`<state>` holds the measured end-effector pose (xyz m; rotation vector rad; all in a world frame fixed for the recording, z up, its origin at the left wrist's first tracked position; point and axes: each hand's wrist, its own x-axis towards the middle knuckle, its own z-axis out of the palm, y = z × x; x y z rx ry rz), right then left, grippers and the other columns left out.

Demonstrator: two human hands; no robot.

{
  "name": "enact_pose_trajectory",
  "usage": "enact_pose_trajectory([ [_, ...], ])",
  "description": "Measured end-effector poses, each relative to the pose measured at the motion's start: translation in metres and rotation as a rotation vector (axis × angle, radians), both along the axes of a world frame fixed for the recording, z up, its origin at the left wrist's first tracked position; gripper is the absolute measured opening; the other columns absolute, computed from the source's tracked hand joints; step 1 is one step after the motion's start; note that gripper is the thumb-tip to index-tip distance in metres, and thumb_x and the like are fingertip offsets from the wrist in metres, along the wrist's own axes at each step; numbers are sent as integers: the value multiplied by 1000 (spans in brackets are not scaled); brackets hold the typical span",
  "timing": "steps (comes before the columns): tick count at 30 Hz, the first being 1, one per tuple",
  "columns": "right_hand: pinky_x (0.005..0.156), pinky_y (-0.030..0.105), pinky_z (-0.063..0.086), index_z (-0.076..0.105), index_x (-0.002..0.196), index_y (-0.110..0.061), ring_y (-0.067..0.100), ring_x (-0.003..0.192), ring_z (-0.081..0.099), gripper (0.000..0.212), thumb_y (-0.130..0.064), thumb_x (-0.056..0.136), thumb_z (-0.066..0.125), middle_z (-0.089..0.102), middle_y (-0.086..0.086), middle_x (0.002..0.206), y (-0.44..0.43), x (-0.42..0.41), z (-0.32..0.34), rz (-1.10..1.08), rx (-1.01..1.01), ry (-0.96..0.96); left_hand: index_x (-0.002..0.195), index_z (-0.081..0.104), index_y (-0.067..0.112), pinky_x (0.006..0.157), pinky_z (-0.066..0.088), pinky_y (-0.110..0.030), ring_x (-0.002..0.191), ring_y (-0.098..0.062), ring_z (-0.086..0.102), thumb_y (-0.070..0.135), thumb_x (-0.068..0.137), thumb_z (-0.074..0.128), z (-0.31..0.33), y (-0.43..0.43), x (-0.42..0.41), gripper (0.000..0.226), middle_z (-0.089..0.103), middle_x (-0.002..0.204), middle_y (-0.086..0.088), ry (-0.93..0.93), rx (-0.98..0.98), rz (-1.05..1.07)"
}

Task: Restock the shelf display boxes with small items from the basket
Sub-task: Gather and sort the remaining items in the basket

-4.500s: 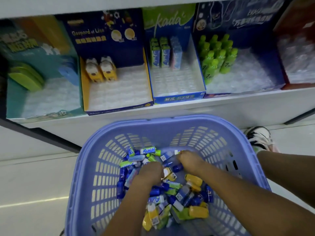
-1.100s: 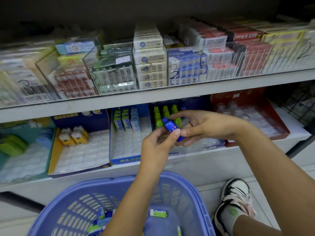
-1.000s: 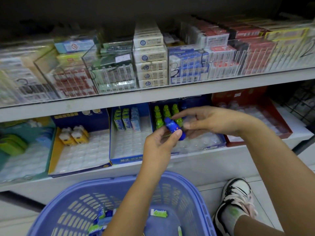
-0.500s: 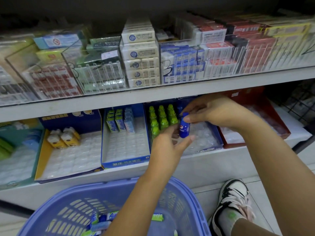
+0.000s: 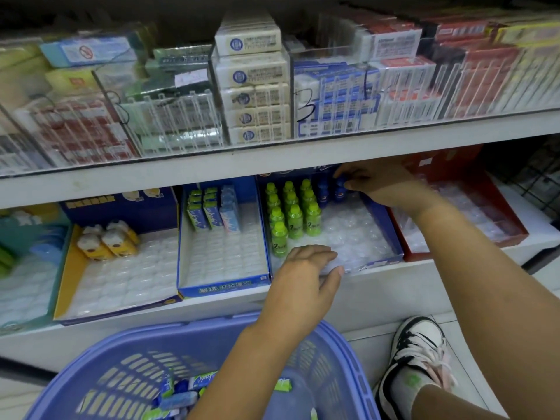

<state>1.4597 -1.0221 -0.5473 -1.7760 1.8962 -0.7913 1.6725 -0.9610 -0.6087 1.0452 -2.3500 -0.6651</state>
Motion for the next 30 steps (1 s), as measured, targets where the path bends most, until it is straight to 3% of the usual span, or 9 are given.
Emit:
enact_pose_trajectory([
  [2,73,0,38,62,114,-17,9,101,53,26,-7,90,58,60,-2,109,-6,-4,2,48,64,31,127,59,21,101,22,-10,125,-5,39,34,96,49,0,0,0,35,53,133,9,7,1,7],
  [6,95,29,43,62,109,-27,15,105,55,23,-15,90,59,63,-2,112,-16,-5,6,58,145,137,125,60,20,100,24,-10,124,-7,41,32,95,51,1,1,-2,34,55,132,8,28,16,27],
  [12,84,27,48,66,107,-5,22,97,62,31,-13,79,73,67,13,106,-16,17,-17,-242,-159,-103,128,59,20,99,23,-9,125,-6,39,33,95,51,2,2,-1,36,54,134,9,32,17,18],
  [18,68,16,39,69,100,-1,15,83,61,27,-16,78,74,70,15,98,-13,21,-32,-411,-264,-92,127,59,20,100,25,-11,124,-7,41,33,95,51,1,-1,-2,36,54,133,8,34,19,15],
  [23,88,24,41,67,108,1,28,107,60,33,-17,81,71,66,17,114,-16,23,-18,-365,-105,53,130,57,19,100,23,-10,126,-9,41,31,95,51,7,-2,-2,37,53,136,6,-13,35,6],
  [26,99,36,40,65,108,5,33,114,55,33,-19,86,66,63,21,118,-5,30,1,-329,-51,154,130,56,16,102,27,-13,126,-9,44,26,95,52,19,0,7,37,52,137,3,13,40,-37],
  [28,95,35,42,66,102,2,31,112,55,28,-22,88,63,64,20,114,9,45,19,-341,-114,203,119,64,16,96,36,-15,114,-7,52,24,94,55,28,6,22,28,60,123,4,114,-2,-34],
  [30,81,29,43,65,86,-8,26,94,60,22,-29,86,65,67,15,94,26,69,38,-240,-58,279,95,69,19,78,44,-16,87,-2,58,29,91,56,33,15,47,17,65,93,8,182,14,-10],
])
